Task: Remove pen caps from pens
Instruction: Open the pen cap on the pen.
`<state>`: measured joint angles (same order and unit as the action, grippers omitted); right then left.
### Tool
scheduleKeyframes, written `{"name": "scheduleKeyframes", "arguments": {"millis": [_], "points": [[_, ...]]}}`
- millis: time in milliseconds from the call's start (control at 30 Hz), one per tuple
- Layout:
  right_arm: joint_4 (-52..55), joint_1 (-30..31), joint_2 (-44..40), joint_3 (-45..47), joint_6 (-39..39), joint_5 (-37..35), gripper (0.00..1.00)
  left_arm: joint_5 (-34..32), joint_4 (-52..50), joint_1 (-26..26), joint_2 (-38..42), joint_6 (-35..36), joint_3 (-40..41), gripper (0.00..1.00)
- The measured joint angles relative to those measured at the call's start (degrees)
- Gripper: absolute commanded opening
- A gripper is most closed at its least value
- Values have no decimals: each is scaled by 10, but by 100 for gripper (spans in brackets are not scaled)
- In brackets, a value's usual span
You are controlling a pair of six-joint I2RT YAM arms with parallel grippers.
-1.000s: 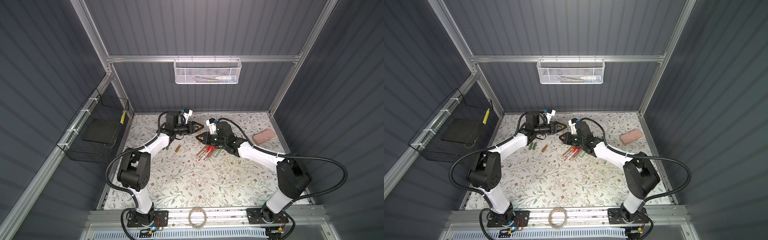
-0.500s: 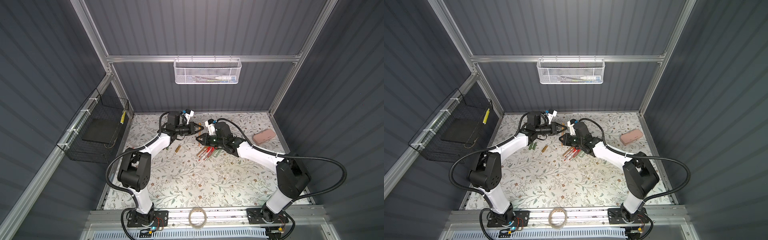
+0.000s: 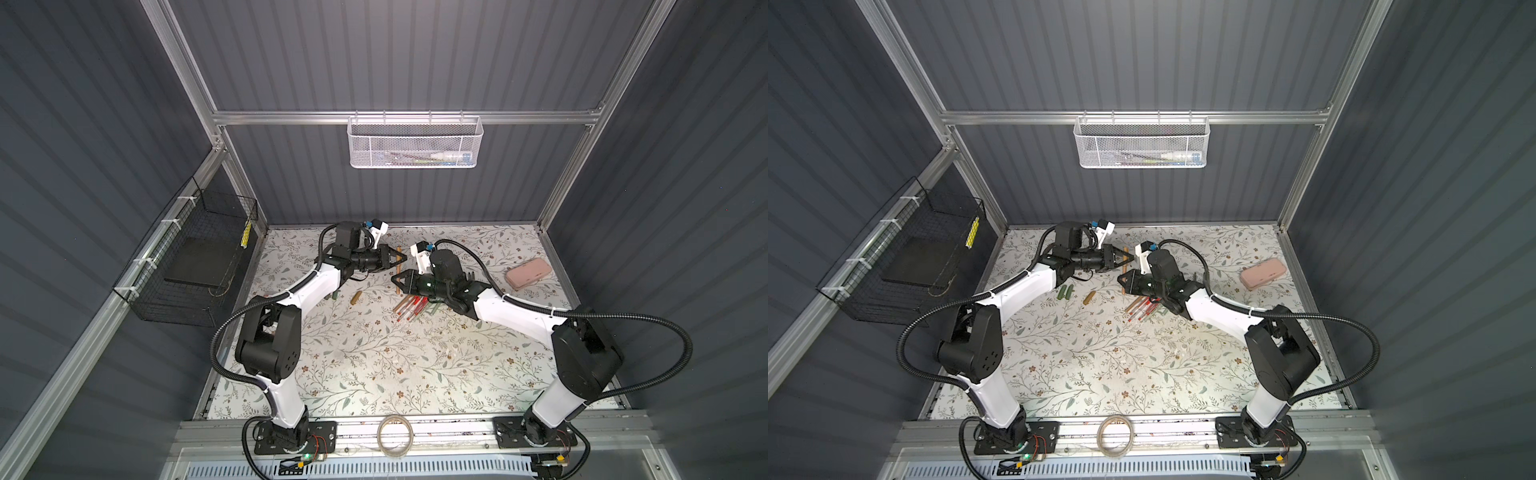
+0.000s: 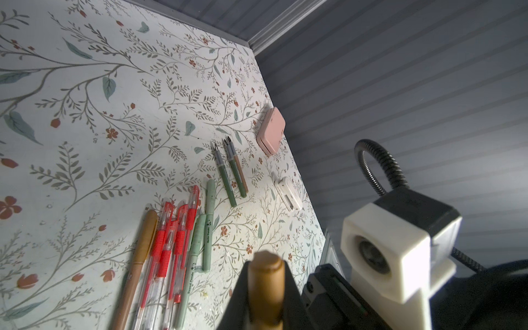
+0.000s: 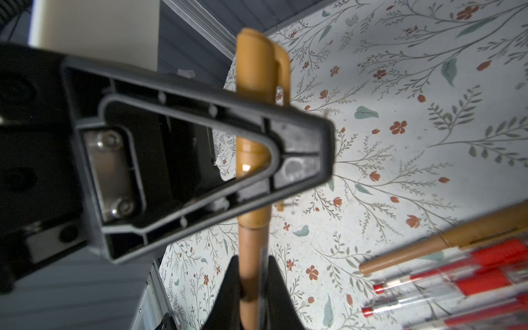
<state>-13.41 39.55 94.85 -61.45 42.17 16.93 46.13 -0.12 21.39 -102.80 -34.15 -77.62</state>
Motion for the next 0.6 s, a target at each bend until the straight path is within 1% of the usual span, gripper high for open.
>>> {"name": "scheduleKeyframes", "arguments": {"millis": [100,233,300,367,433,533,600], "points": [[-49,8,-19,37,12,-28,0,14,-56,0,-12,13,-42,0],[-101,11,-33,59,19,-70,0,29,-144,0,-49,42,-136,0],[-121,12,-40,70,22,-84,0,35,-174,0,-62,52,-168,0],[-101,23,-54,95,23,-71,0,-3,-159,-7,-73,62,-202,0],[-63,43,-59,126,24,-59,0,-37,-130,-33,-77,70,-234,0],[-27,56,-54,155,24,-45,0,-66,-101,-63,-76,79,-257,0],[-17,54,-53,165,26,-42,0,-78,-96,-72,-76,82,-262,0]]}}
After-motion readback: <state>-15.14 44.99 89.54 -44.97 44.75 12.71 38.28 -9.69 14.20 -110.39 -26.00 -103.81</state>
